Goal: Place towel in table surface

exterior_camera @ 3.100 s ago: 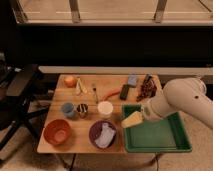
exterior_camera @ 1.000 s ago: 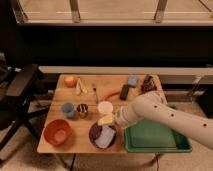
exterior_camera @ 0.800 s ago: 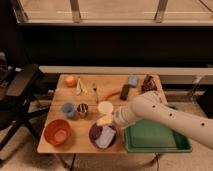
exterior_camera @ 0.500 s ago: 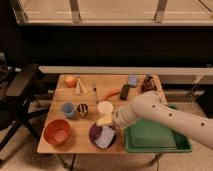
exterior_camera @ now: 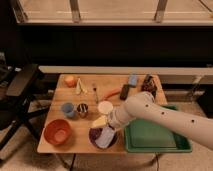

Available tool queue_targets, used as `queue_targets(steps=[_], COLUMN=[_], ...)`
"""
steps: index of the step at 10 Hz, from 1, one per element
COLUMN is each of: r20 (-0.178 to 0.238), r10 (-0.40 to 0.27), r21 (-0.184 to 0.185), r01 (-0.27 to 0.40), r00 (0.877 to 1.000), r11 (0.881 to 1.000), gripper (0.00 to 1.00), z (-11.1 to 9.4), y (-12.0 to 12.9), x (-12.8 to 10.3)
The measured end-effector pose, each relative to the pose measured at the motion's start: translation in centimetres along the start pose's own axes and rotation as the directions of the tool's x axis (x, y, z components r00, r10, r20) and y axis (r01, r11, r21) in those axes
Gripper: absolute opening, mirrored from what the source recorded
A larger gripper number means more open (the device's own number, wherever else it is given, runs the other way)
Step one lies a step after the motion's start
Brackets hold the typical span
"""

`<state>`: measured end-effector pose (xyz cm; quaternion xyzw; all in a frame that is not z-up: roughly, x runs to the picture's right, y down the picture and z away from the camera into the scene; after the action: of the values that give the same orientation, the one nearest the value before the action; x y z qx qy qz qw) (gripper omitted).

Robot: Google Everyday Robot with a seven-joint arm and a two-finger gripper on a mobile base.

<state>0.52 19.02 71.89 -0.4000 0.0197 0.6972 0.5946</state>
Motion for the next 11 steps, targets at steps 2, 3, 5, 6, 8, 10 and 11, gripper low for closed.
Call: queue_targets(steps=[2,3,5,6,8,10,11], r20=[-0.025,-0.034,-0.049,-0.057,-0.057,-0.039,-0.026], r10=[0.005,0.009,0.019,0.022,0.030,0.030,0.031], r21=[-0.012,-0.013,-0.015,-0.015,-0.006,0.008,0.012], r01=[-0.006,-0.009,-0.020,-0.023,-0.030,-0.030,-0.030], r00=[1.000,0.999,0.999,0.998,0.998,0.999,0.999], r11=[1.000,1.000,1.000,1.000,1.000,1.000,0.999], gripper=[0.80,0.80,0.80,0.80,0.80,0.80,0.80], z=[1.1,1.4,2.1,2.5,2.8,2.2,1.7], y=[0.3,0.2,0.0,-0.1,-0.4,-0.7,-0.7], x=[0.1,0.2,0.3,0.4,0.5,0.5,0.4])
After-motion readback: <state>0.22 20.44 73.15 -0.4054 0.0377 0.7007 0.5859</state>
